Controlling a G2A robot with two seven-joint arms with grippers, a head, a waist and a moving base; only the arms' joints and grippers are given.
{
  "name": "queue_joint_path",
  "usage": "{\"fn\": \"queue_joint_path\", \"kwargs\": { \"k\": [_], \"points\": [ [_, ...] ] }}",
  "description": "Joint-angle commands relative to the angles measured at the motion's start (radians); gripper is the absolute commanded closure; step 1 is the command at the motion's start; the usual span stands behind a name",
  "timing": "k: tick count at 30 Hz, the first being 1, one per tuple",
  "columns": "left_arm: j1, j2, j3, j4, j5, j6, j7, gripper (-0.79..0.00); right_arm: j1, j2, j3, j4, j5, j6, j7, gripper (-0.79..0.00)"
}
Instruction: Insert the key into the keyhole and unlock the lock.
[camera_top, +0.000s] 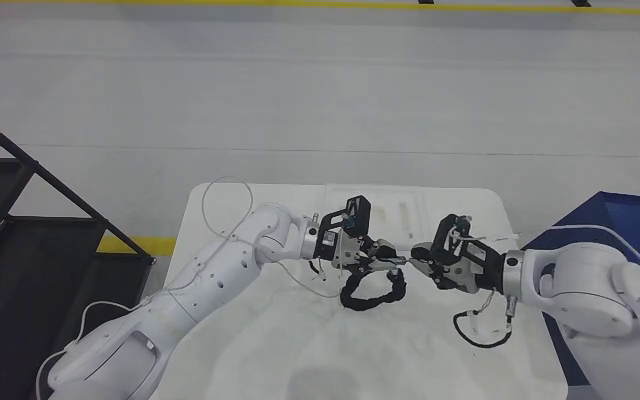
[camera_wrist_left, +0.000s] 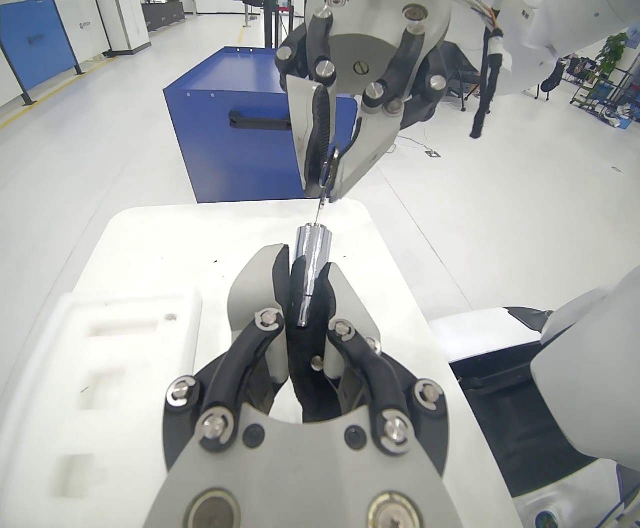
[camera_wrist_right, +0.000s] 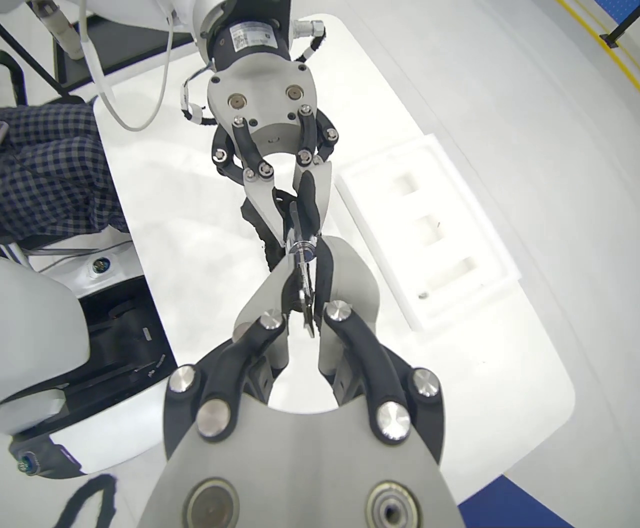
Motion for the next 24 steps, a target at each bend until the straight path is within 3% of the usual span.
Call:
{"fn": "queue_joint_path", "kwargs": {
  "k": [1,10,11,12,18,24],
  "points": [
    [0.005,0.001,-0.006,-0.008,0.015,0.000,0.014,0.000,0.011,0.001,0.004,0.012,0.061,0.042,0.025,0.000],
    [0.022,0.007,-0.032,-0.014,0.088,0.001,0.044,0.000,0.070,0.000,-0.017,0.085,0.290,0.193,0.116,0.000],
    [0.024,0.007,-0.035,-0.009,0.097,0.006,0.036,0.000,0.076,0.000,-0.021,0.095,0.307,0.202,0.126,-0.529],
    [0.028,0.007,-0.036,-0.004,0.100,0.011,0.028,0.000,0.084,0.000,-0.023,0.105,0.318,0.210,0.134,-0.785],
    [0.056,0.013,-0.044,0.047,0.084,0.085,-0.089,0.000,0.100,0.001,-0.018,0.149,0.366,0.228,0.144,-0.785],
    [0.078,0.012,-0.033,0.082,0.048,0.210,-0.278,0.000,0.097,0.001,-0.026,0.177,0.377,0.219,0.138,-0.785]
  ]
}}
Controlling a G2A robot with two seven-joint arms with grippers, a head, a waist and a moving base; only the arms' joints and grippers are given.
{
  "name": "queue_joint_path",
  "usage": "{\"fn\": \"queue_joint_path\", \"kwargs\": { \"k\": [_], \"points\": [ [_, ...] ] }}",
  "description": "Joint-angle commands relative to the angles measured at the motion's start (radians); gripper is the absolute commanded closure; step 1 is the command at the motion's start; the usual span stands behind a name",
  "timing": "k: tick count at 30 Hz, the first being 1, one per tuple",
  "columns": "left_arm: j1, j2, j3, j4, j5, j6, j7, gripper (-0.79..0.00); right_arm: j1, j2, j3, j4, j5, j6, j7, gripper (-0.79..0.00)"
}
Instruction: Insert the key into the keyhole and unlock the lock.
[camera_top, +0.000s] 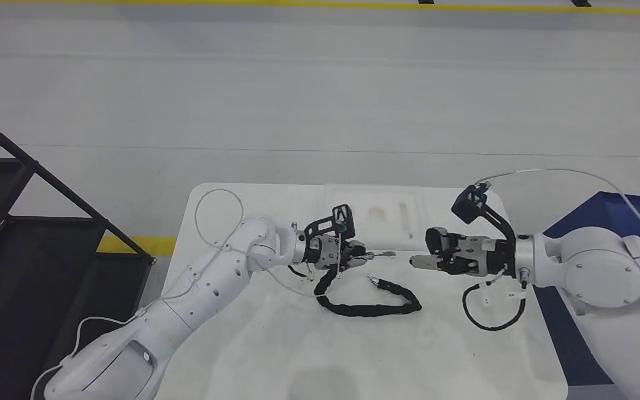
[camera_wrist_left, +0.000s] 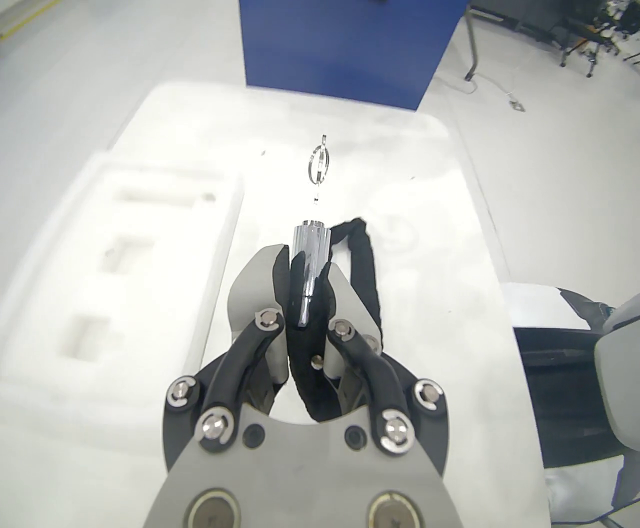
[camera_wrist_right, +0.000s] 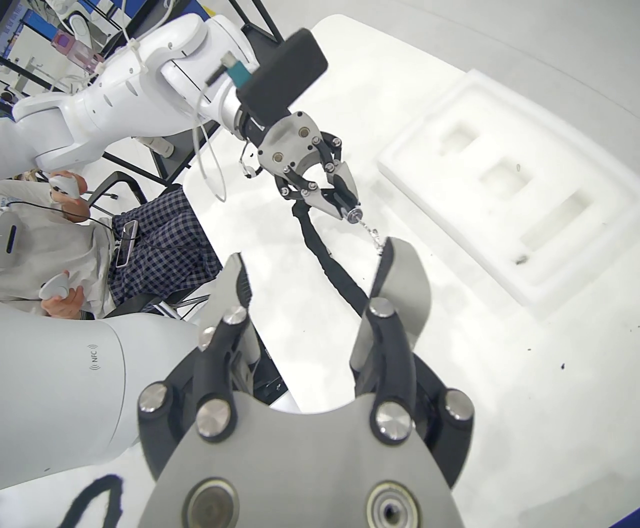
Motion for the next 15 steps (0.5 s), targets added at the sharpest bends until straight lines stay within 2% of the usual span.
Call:
{"fn": "queue_joint_path", "kwargs": {
  "k": [1,5,6,7,8,12,15],
  "points": [
    [0.001,-0.004,0.010,0.007,-0.021,0.029,-0.065,0.000,0.001,-0.001,-0.009,0.008,0.000,-0.003,-0.002,-0.785],
    [-0.001,-0.014,0.030,0.043,-0.066,0.044,-0.149,0.000,0.015,-0.004,-0.037,0.028,0.001,-0.026,-0.001,-0.785],
    [-0.003,-0.017,0.037,0.056,-0.080,0.033,-0.167,-0.212,0.021,-0.005,-0.045,0.036,0.003,-0.039,-0.004,-0.785],
    [-0.008,-0.021,0.046,0.074,-0.087,0.030,-0.196,-0.677,0.027,-0.006,-0.054,0.045,0.002,-0.056,-0.003,-0.785],
    [-0.014,-0.025,0.054,0.089,-0.101,0.030,-0.219,-0.785,0.036,-0.007,-0.062,0.051,-0.004,-0.081,-0.002,-0.785],
    [-0.040,-0.040,0.069,0.142,-0.148,-0.012,-0.243,-0.785,0.079,-0.013,-0.102,0.100,-0.020,-0.232,-0.021,-0.785],
    [-0.070,-0.046,0.062,0.173,-0.172,-0.095,-0.212,-0.785,0.126,-0.021,-0.141,0.150,-0.035,-0.321,-0.036,-0.785]
  ]
}}
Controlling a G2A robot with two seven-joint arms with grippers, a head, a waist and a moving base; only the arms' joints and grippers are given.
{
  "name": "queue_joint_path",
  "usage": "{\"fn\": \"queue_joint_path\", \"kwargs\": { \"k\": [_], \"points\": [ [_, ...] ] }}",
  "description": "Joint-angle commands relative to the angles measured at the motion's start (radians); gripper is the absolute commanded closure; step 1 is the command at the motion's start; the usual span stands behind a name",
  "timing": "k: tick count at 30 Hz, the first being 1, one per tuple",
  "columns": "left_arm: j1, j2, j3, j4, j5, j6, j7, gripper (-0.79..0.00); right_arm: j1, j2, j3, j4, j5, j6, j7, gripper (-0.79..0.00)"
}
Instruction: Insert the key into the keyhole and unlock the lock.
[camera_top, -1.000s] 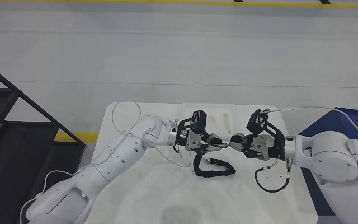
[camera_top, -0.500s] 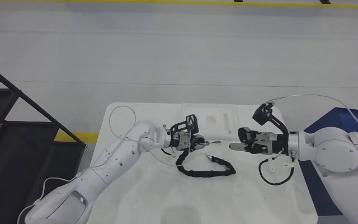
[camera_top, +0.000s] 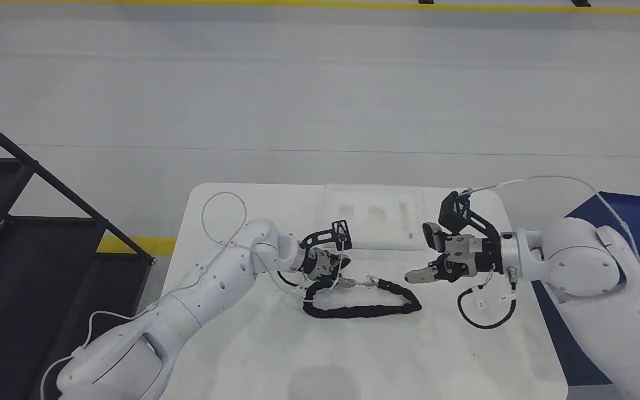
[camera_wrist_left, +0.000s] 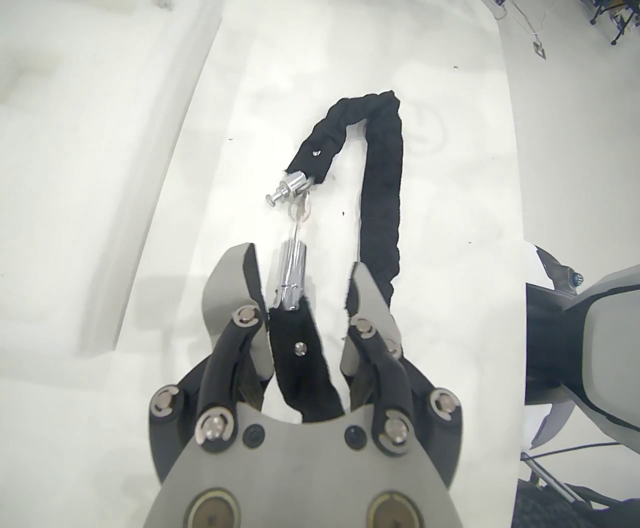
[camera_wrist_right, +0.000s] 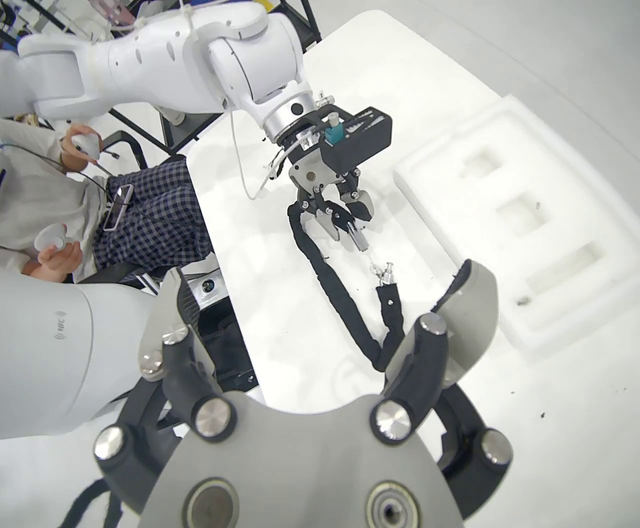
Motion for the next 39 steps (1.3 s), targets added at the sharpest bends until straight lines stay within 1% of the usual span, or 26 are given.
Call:
{"fn": "queue_joint_path", "kwargs": {
  "k": [1,3,6,8,9,10,14,18,20,24,26,27,39],
  "points": [
    [-0.025,-0.002,-0.010,0.018,-0.010,-0.069,0.031,-0.785,0.038,-0.005,-0.024,0.036,-0.019,-0.063,-0.012,-0.785],
    [-0.058,-0.001,-0.025,0.036,-0.002,-0.124,0.049,-0.785,0.079,-0.011,-0.047,0.075,-0.046,-0.102,-0.024,-0.785],
    [-0.106,0.007,-0.046,0.013,-0.002,-0.132,0.084,-0.785,0.147,-0.019,-0.082,0.140,-0.048,-0.147,-0.069,-0.785],
    [-0.134,0.020,-0.047,-0.018,-0.018,-0.132,0.091,-0.785,0.201,-0.023,-0.102,0.194,-0.042,-0.169,-0.091,-0.785],
    [-0.164,0.030,-0.052,-0.017,0.014,-0.132,0.058,-0.785,0.229,-0.025,-0.113,0.221,-0.037,-0.178,-0.100,-0.785],
    [-0.183,0.038,-0.056,-0.026,0.017,-0.132,0.051,-0.785,0.257,-0.026,-0.124,0.248,-0.030,-0.185,-0.107,-0.785],
    [-0.235,0.071,-0.055,-0.052,-0.078,-0.132,0.078,-0.785,0.368,-0.029,-0.168,0.339,-0.011,-0.208,-0.130,-0.785],
    [-0.286,0.114,-0.041,-0.068,-0.143,-0.132,0.110,-0.785,0.464,-0.025,-0.208,0.427,0.010,-0.229,-0.150,-0.785],
    [-0.302,0.137,-0.042,-0.073,-0.181,-0.132,0.153,-0.785,0.502,-0.021,-0.225,0.470,0.023,-0.238,-0.160,-0.785],
    [-0.320,0.188,-0.041,-0.088,-0.201,-0.132,0.219,-0.785,0.564,-0.012,-0.261,0.529,0.039,-0.258,-0.180,-0.785],
    [-0.326,0.211,-0.035,-0.094,-0.191,-0.132,0.250,-0.785,0.584,-0.008,-0.294,0.524,0.016,-0.258,-0.180,-0.785],
    [-0.327,0.220,-0.030,-0.097,-0.190,-0.132,0.271,-0.785,0.593,-0.008,-0.298,0.535,0.030,-0.267,-0.189,-0.785],
    [-0.327,0.220,-0.030,-0.097,-0.190,-0.132,0.271,-0.784,0.595,-0.008,-0.298,0.541,0.038,-0.272,-0.193,-0.785]
  ]
}}
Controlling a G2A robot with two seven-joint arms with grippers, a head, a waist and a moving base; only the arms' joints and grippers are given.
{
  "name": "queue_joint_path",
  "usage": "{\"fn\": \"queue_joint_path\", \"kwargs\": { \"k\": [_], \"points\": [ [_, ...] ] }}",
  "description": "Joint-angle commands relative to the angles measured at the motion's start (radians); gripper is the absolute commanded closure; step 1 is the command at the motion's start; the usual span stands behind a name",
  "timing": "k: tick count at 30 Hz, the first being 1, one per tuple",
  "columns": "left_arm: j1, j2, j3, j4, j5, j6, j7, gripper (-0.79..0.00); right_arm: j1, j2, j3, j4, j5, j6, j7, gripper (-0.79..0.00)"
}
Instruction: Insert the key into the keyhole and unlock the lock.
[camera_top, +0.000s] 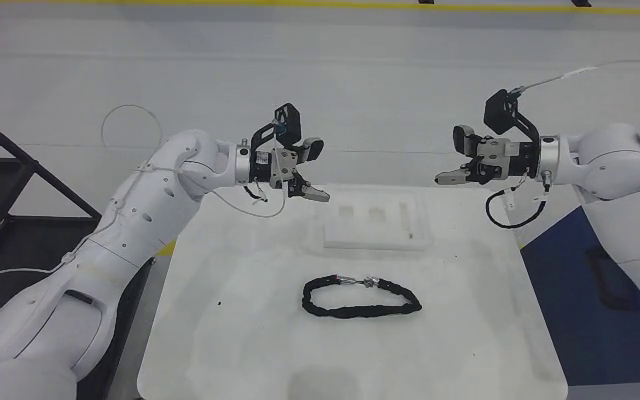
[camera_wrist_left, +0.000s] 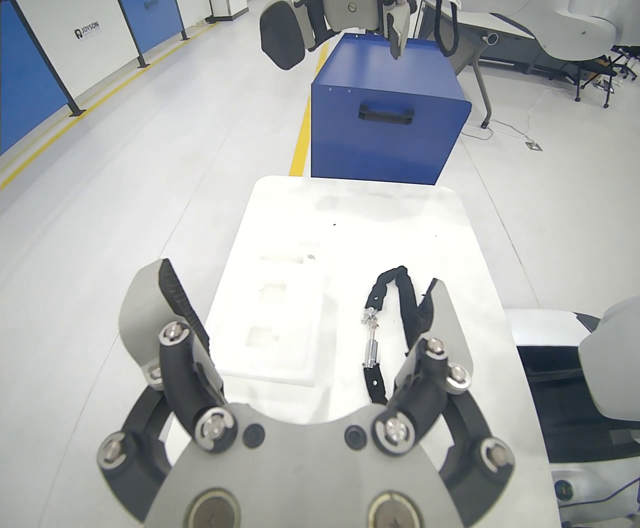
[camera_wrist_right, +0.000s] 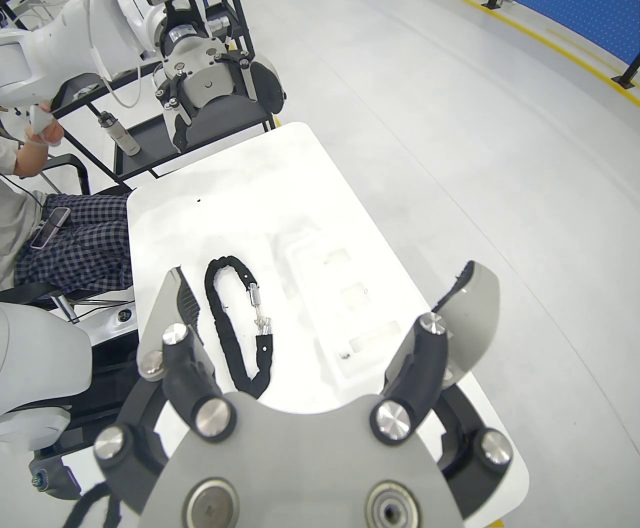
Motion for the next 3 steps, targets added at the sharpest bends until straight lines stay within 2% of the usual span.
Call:
{"fn": "queue_joint_path", "kwargs": {
  "k": [1,3],
  "points": [
    [0.000,0.000,0.000,0.000,0.000,0.000,0.000,-0.784,0.000,0.000,0.000,0.000,0.000,0.000,0.000,-0.785],
    [0.000,0.000,0.000,0.000,0.000,0.000,0.000,-0.784,0.000,0.000,0.000,0.000,0.000,0.000,0.000,-0.785]
  ]
}}
